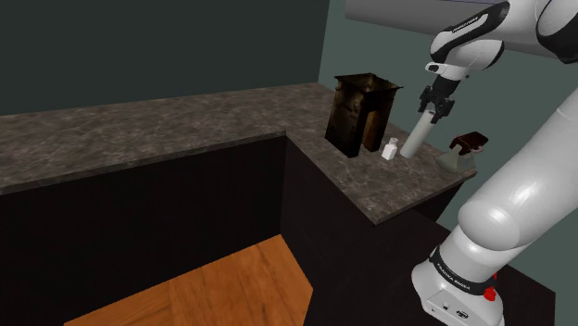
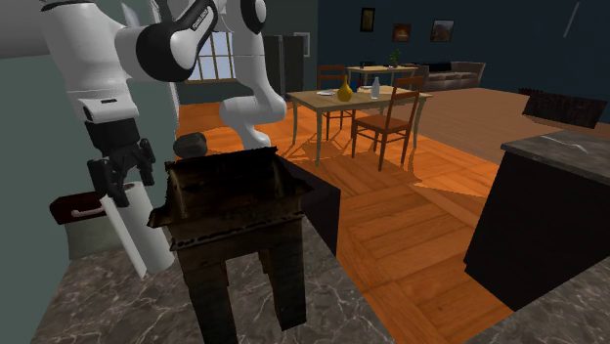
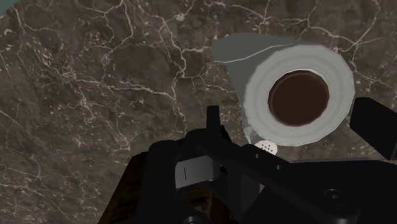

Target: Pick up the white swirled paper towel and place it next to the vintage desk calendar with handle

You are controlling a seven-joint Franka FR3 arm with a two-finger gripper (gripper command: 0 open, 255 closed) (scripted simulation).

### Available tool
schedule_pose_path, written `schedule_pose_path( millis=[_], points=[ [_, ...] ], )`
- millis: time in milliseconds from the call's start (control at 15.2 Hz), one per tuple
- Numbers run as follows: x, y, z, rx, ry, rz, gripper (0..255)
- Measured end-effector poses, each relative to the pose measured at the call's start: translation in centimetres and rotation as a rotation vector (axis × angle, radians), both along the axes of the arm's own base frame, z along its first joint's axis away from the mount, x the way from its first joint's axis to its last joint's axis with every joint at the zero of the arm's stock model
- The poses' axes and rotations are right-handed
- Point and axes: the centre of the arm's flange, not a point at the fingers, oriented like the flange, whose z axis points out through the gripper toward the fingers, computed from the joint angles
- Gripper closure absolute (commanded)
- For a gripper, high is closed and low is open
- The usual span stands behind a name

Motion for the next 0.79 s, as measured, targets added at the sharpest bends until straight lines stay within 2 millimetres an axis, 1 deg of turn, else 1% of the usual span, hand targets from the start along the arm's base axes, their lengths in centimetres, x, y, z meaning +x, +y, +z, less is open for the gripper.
schedule_pose_path(
  millis=[66,132,198,330,396,528,792],
  points=[
    [0.0,0.0,0.0,0.0,0.0,0.0,0],
    [-0.1,0.0,0.7,0.0,0.0,0.0,0],
    [-0.1,-0.1,1.5,-0.001,-0.001,0.0,0],
    [-0.4,-0.1,3.9,-0.001,-0.001,0.0,0],
    [-0.3,-0.1,4.4,-0.001,-0.001,0.0,0],
    [-0.4,0.0,4.8,0.0,-0.001,0.0,0],
    [-0.4,0.0,5.0,0.0,0.0,0.0,0]
  ],
)
